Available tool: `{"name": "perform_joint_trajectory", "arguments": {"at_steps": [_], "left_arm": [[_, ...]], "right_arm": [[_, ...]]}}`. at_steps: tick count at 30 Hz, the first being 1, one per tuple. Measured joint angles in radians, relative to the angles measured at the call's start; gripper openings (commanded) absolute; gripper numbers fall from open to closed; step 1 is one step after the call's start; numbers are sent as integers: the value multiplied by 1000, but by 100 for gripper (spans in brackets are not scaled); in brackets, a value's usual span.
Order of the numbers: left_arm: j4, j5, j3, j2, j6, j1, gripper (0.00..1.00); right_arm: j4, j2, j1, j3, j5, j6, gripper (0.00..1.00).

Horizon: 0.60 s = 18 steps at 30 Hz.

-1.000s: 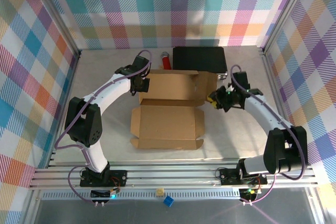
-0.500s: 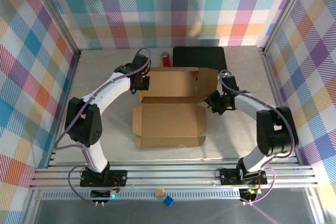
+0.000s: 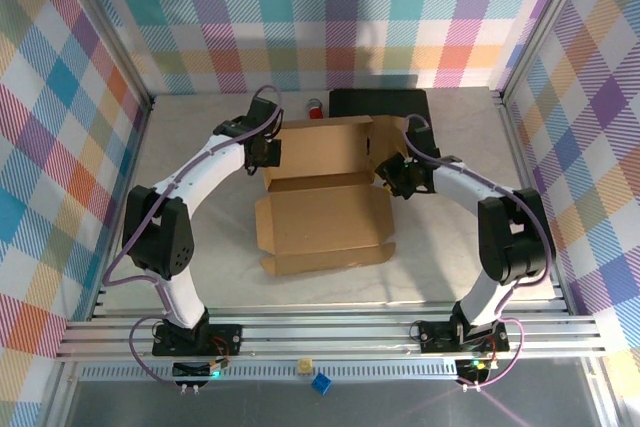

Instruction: Fold the paper box

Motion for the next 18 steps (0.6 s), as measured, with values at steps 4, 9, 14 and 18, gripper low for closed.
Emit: {"name": "perform_joint_trajectory", "arguments": {"at_steps": [4,9,14,18], "left_arm": [[-16,-1,6,4,0,6,0],[-21,0,6,11,-14,12,0],[-21,5,6,12,-23,31,0],[-20,18,6,13,-26,37,0]], "right_arm": [[-10,37,11,24,-1,-7,36],[-33,87,21,68,-11,-52,40],[-57,124,37,130,-30,-128,40],[-83,138,52,189,-59,-200,40]]}}
